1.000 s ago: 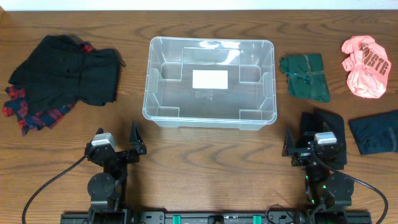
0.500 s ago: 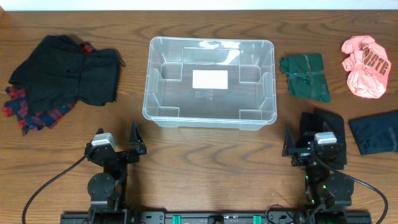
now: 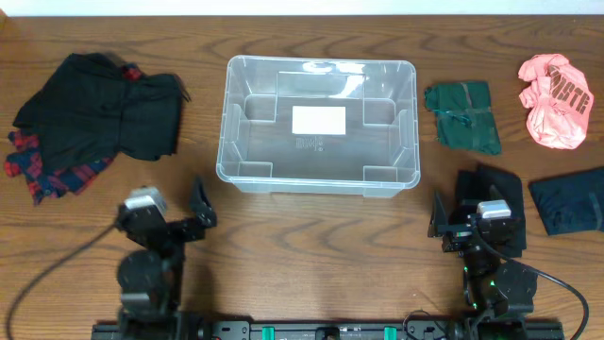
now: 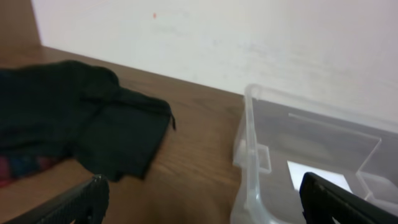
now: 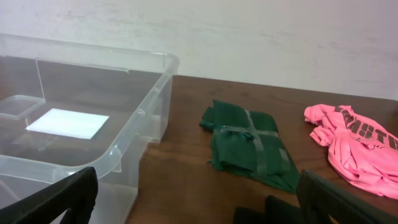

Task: Pack container
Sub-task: 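Reach the left gripper to the black garment and grasp it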

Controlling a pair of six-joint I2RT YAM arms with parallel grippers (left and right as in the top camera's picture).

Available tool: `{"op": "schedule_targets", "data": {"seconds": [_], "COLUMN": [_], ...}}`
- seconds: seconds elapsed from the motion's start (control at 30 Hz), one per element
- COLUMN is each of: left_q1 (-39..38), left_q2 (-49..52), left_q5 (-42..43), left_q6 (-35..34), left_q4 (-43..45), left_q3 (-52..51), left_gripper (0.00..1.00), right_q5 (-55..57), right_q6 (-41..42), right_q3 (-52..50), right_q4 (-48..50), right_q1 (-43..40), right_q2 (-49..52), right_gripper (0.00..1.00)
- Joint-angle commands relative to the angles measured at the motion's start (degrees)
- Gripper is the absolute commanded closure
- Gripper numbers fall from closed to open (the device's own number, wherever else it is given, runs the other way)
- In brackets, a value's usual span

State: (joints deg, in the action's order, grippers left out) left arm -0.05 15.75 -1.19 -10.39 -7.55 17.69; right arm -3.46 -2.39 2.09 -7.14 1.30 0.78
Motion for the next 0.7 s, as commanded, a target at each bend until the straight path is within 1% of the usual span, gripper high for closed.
{"op": "schedule_targets", "data": {"seconds": [0.0,0.07,0.17,0.27,0.33,0.4,0.47,0.63,0.67], "left_q1": [2.08,3.67,7.39,12.15,15.5,17.27,18.36,20.7,21.46], "left_q2": [13.53,21.33,33.9,45.09,51.8,55.69,58.6,64.54,65.94], "left_q5": [-1.86,-1.84,-0.83,6.14,12.31,16.46,18.64,16.55,16.55], "left_q6": [-0.98,-3.17,-8.68,-8.94,-8.11,-8.11,-8.13,-8.2,-9.46], "left_q4": [-4.7,-9.14,-17.88,-25.66,-28.81,-29.0,-28.04,-27.85,-28.06], "left_q3": [13.25,20.65,33.9,46.62,54.03,57.48,58.69,58.66,58.66], "left_gripper": [0.02,0.02,0.02,0.02,0.02,0.02,0.02,0.02,0.02], "right_q5": [-0.44,-0.44,-0.44,-0.44,-0.44,-0.44,-0.44,-0.44,-0.44], "right_q6": [-0.9,-0.9,-0.9,-0.9,-0.9,-0.9,-0.9,-0.9,-0.9], "right_q3": [-0.28,-0.28,-0.28,-0.28,-0.28,-0.28,-0.28,-0.28,-0.28], "right_q4": [0.07,0.07,0.07,0.07,0.07,0.07,0.07,0.07,0.07], "right_q1": [-0.33,-0.33,-0.33,-0.33,-0.33,-0.33,-0.33,-0.33,-0.33], "right_q2": [-0.44,-0.44,-0.44,-0.44,-0.44,-0.44,-0.44,-0.44,-0.44], "right_gripper": [0.01,0.01,0.01,0.01,0.01,0.01,0.01,0.01,0.01]}}
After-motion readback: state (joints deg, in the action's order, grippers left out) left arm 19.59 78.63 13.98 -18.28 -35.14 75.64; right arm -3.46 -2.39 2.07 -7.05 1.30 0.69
